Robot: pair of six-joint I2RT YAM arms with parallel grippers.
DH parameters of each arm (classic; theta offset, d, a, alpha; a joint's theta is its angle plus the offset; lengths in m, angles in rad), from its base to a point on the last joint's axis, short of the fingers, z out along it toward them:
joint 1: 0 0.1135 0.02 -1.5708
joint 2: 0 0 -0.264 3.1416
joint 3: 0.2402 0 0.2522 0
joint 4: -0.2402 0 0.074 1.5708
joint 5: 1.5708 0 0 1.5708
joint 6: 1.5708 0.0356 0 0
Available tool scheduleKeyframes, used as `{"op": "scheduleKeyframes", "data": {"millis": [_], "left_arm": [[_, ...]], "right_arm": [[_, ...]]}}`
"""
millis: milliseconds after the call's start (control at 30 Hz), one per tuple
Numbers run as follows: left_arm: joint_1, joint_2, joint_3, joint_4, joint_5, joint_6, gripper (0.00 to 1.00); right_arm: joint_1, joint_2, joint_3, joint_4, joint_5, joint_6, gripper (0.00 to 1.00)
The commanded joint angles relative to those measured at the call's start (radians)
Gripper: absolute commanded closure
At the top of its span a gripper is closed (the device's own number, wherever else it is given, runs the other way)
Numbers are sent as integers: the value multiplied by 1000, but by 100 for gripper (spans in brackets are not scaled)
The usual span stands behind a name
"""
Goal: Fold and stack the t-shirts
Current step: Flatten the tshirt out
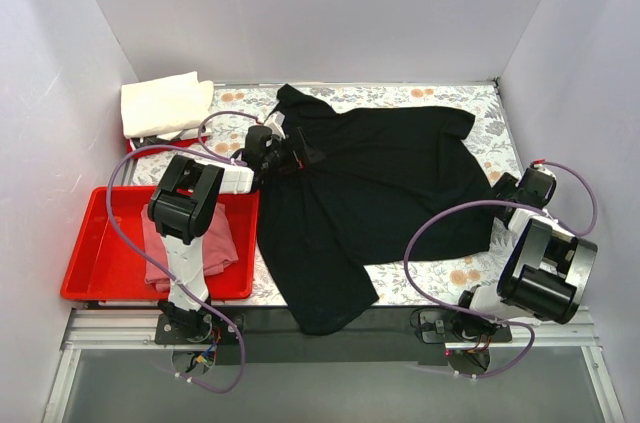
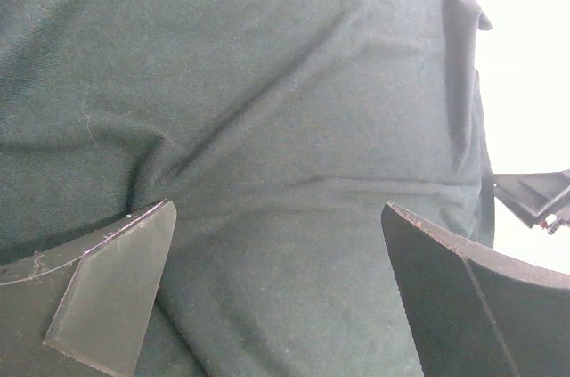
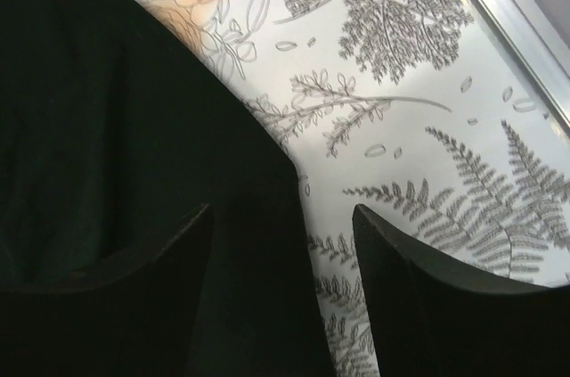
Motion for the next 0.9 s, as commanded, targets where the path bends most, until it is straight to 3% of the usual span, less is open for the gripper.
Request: {"op": "scheduleKeyframes", "data": {"millis": [0,100,133,233,500,867], "left_arm": [[14,-6,-38,-75,-3,6,5],[14,-13,-37,-74,-3,6,5],[14,-13,-37,-76,-1,6,5],[16,0,-25,-71,9,3,5],[7,43,47,-45,22,-7,5],[-42,98,159,-116,26,23,5]], "right_arm": [[5,48,14,29,-17,-4,43],[7,67,17,29,-27,-13,60],[7,65,15,26,-24,-15,76],[7,36,3,4,19,-21,99],[7,-184,-49,-29,196,-15,99],[7,-146,-24,-77,314,-8,99]]}}
